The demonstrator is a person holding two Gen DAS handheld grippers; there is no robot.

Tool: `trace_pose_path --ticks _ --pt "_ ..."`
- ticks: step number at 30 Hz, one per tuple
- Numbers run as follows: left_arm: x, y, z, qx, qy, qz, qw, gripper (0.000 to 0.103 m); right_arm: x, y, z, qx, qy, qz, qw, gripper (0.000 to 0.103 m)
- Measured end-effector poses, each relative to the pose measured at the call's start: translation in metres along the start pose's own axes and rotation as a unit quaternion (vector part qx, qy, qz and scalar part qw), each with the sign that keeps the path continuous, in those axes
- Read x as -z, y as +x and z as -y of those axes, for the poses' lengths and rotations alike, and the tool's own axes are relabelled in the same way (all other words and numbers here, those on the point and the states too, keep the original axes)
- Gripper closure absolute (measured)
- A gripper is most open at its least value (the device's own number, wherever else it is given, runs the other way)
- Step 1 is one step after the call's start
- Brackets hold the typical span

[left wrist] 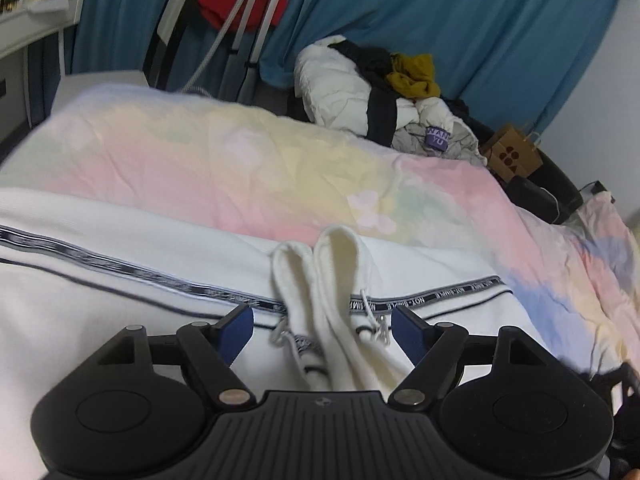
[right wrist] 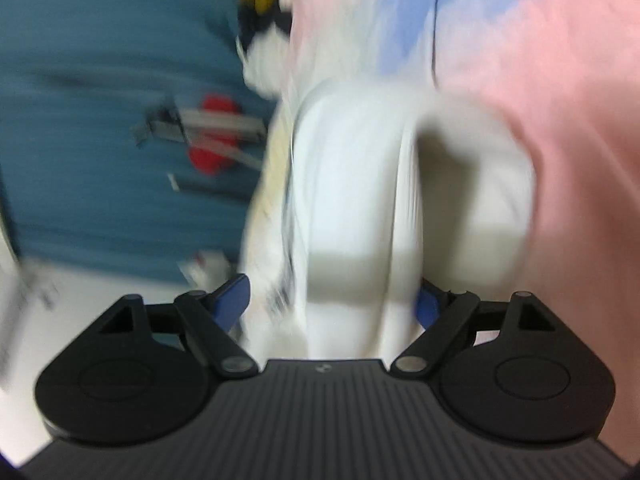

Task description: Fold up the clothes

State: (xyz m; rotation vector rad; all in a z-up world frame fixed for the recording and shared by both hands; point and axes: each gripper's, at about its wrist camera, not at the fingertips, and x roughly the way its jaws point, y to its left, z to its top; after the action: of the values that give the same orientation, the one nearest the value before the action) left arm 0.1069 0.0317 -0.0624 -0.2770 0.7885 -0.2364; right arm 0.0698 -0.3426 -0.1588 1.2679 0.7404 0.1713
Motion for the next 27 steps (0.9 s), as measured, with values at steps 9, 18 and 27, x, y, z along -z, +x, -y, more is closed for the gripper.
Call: trace_pose_path --ticks 9,18,27 --pt "0.023 -0.034 -0.022 -0.014 -0.009 -0.006 0.9998 0.024 0.089 0.021 -0.050 0.026 -0.161 -0.130 0.978 0.034" --pt "0.051 -0.041 -0.016 -0.046 0.001 0.017 0.9988 0.023 0.096 0.012 -0.108 0.040 -0.416 0.013 0.909 0.068" --pt "0.057 -0.034 -0.028 -0.051 -0.055 0.021 0.9969 0.022 0.096 0.084 -0.092 0.075 -0.475 -0.031 0.876 0.078"
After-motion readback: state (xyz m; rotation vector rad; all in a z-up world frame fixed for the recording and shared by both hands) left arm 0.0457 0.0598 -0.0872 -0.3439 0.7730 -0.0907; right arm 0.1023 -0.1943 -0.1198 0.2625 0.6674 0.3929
